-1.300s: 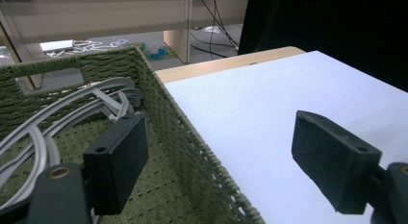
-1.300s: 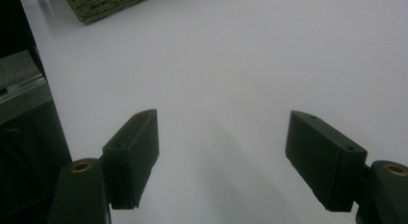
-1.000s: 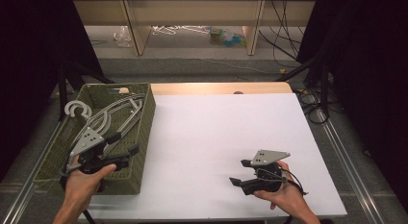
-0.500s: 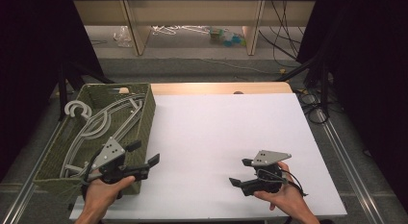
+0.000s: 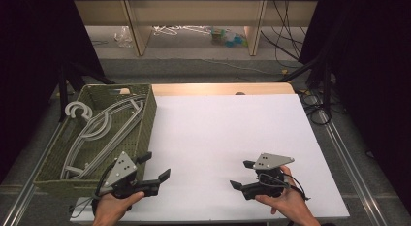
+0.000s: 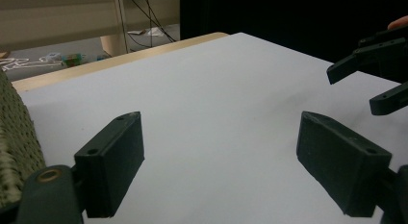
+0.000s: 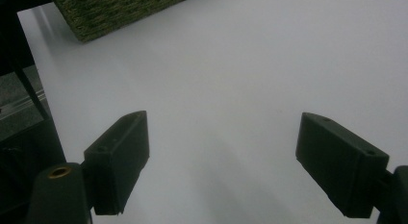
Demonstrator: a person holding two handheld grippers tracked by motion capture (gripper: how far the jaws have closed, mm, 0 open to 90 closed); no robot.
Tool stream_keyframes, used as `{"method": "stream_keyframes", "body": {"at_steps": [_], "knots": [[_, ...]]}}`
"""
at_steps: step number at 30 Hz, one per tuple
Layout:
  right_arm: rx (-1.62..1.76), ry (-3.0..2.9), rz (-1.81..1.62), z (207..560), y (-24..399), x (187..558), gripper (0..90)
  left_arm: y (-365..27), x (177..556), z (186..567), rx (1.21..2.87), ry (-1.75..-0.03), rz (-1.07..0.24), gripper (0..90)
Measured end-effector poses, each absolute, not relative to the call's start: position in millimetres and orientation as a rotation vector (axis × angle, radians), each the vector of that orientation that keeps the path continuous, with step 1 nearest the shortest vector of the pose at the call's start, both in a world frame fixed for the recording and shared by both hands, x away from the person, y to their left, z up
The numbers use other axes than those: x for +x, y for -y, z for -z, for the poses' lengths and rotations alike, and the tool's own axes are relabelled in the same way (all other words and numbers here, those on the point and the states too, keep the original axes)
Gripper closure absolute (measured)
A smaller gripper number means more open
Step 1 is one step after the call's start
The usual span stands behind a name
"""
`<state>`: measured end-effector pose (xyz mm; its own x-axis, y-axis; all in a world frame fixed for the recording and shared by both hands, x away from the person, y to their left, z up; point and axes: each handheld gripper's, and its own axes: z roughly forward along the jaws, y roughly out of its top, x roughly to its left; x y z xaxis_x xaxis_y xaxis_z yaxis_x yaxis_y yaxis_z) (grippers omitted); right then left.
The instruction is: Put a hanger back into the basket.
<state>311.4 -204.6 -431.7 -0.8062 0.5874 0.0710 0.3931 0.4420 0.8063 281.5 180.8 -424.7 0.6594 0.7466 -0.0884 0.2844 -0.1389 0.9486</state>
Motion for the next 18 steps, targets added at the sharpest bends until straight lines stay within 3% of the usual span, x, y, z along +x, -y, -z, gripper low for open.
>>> {"method": "stream_keyframes", "body": {"at_steps": [18], "knots": [[0.921,-2.382,-1.374,431.2,220.2,276.3,17.9,-180.4,264.6,432.0,1.694,-0.776,-0.524,16.4]]}}
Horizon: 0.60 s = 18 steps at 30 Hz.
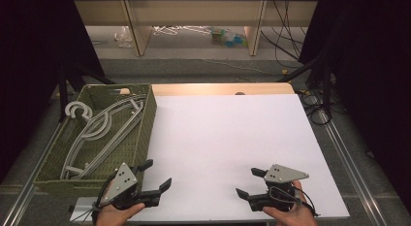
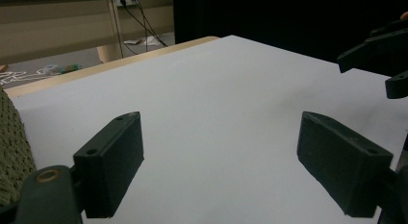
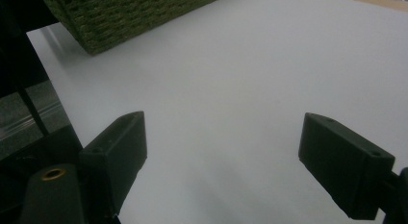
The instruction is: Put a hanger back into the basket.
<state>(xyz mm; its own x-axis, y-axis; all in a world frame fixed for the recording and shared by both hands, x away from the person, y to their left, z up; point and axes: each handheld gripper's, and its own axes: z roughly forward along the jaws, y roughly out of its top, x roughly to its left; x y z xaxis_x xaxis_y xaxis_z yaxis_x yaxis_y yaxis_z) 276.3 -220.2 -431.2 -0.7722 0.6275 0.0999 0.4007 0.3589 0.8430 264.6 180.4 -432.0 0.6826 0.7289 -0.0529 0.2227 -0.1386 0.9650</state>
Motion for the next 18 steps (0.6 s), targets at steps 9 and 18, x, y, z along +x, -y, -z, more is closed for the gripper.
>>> {"method": "stream_keyframes", "body": {"at_steps": [9,18], "knots": [[0.932,-2.339,-1.408,433.1,227.2,269.1,17.7,-183.3,264.5,431.6,1.669,-0.818,-0.519,16.5],[0.934,-2.347,-1.386,434.5,225.9,269.8,17.8,-182.5,265.7,433.4,1.688,-0.814,-0.52,16.5]]}}
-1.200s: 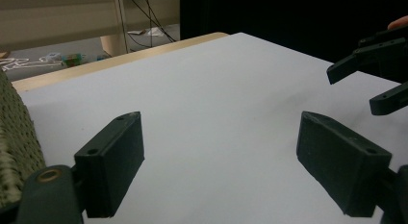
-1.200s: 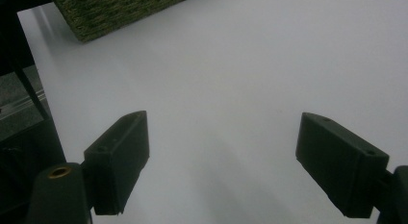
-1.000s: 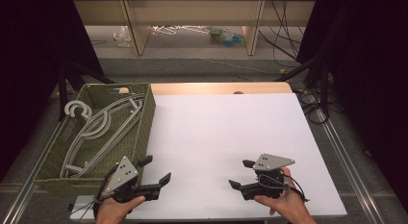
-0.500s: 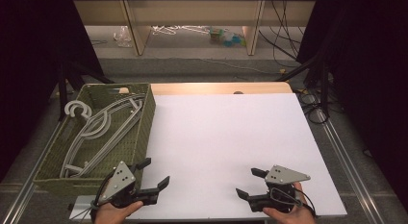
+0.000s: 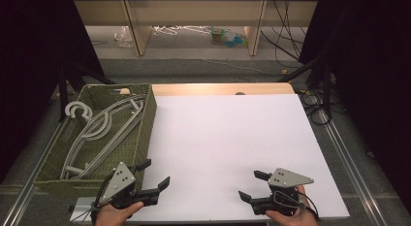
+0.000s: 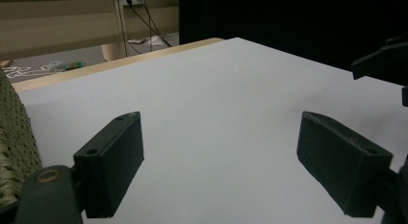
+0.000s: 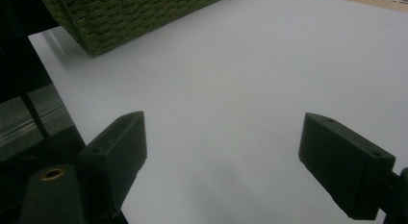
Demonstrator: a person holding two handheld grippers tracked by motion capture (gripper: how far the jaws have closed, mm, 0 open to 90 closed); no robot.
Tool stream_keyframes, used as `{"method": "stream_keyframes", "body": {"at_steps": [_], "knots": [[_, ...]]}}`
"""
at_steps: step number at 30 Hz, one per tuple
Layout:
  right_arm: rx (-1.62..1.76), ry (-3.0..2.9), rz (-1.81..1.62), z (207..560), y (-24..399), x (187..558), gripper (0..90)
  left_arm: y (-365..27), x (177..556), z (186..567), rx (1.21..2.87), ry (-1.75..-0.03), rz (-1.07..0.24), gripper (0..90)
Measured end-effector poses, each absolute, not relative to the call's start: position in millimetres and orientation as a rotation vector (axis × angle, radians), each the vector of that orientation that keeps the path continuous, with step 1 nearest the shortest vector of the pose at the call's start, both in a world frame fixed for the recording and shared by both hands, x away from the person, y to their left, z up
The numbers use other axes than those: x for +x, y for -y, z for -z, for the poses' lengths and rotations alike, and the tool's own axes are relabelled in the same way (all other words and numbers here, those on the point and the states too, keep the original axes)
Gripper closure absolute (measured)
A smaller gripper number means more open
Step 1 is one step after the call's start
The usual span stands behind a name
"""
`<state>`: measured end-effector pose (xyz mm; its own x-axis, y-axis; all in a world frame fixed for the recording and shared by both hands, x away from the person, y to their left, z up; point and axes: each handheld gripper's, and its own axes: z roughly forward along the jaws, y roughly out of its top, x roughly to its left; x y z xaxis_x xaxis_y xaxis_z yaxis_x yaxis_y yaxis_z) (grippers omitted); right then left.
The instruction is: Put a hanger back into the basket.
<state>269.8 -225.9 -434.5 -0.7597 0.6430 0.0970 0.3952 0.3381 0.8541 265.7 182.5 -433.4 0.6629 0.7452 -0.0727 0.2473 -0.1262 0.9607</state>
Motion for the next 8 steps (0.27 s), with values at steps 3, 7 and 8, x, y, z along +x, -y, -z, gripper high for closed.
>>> {"method": "stream_keyframes", "body": {"at_steps": [3,7,8], "knots": [[0.932,-2.346,-1.386,434.4,226.0,269.8,17.8,-182.2,265.3,433.0,1.684,-0.813,-0.521,16.5],[0.938,-2.349,-1.388,434.3,225.8,269.5,17.8,-182.7,265.5,432.7,1.684,-0.814,-0.522,16.5],[0.938,-2.349,-1.387,434.3,225.8,269.6,17.8,-182.7,265.7,432.8,1.684,-0.813,-0.521,16.5]]}}
